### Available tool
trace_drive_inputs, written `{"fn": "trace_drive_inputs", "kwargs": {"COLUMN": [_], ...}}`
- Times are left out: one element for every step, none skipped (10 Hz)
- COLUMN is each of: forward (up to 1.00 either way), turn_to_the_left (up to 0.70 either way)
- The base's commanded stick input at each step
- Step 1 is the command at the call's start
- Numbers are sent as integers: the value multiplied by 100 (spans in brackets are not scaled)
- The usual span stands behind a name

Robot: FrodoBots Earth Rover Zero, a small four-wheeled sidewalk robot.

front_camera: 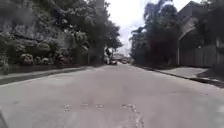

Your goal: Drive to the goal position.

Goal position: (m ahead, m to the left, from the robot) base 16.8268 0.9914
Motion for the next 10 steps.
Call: {"fn": "trace_drive_inputs", "kwargs": {"forward": [100,100,100,100,100,100,100,100,100,100], "turn_to_the_left": [0,0,0,0,0,0,0,0,0,0]}}
